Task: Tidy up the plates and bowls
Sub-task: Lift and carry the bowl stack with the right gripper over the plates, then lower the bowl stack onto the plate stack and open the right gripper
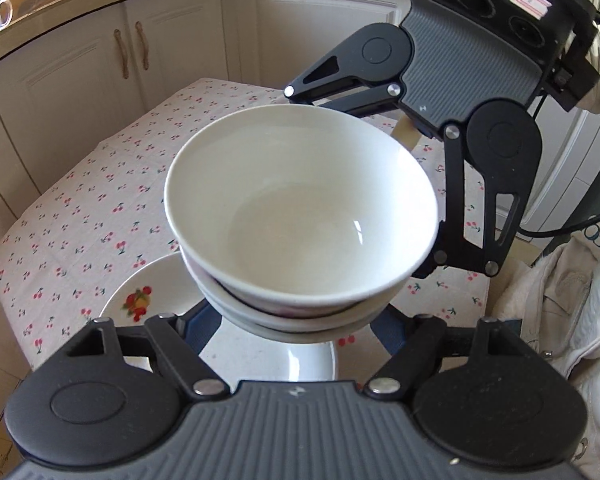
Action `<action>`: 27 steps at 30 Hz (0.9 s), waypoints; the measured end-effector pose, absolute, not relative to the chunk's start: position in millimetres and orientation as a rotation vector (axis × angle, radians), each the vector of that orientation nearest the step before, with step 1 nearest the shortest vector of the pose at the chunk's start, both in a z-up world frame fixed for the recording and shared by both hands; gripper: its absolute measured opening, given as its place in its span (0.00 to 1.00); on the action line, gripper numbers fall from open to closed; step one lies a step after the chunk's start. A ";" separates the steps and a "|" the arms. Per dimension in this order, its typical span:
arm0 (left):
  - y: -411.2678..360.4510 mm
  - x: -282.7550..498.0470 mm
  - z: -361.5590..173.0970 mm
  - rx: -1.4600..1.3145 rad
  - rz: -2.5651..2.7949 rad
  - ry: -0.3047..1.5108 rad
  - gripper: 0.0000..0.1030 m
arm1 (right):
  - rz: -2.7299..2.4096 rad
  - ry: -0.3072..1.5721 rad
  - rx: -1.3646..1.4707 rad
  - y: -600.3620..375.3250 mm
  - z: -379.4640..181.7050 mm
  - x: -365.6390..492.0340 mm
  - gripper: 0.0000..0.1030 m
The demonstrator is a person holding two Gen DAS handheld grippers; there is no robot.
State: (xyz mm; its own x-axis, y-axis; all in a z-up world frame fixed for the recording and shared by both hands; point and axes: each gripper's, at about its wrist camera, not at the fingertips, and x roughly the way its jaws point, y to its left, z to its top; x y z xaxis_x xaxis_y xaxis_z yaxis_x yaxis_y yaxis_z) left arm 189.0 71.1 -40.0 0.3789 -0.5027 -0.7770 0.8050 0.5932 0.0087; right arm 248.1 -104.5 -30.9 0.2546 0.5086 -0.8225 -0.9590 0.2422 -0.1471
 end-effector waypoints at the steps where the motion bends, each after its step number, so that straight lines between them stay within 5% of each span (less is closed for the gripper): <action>1: 74.3 191.7 -39.8 0.416 -0.858 0.823 0.78 | 1.143 0.732 -0.759 -98.2 -33.1 252.7 0.86; 27: 122.6 213.9 -67.1 0.335 -0.798 0.901 0.78 | 1.213 0.799 -0.769 -38.5 -68.1 283.3 0.86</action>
State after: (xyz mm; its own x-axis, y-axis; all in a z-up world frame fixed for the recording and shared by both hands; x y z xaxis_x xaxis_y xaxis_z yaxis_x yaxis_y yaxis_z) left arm 213.9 122.6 -67.1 0.3652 -0.4735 -0.8015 0.7380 0.6720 -0.0608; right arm 283.3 -38.5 -68.1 0.1620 0.4924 -0.8551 -0.9802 0.1805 -0.0818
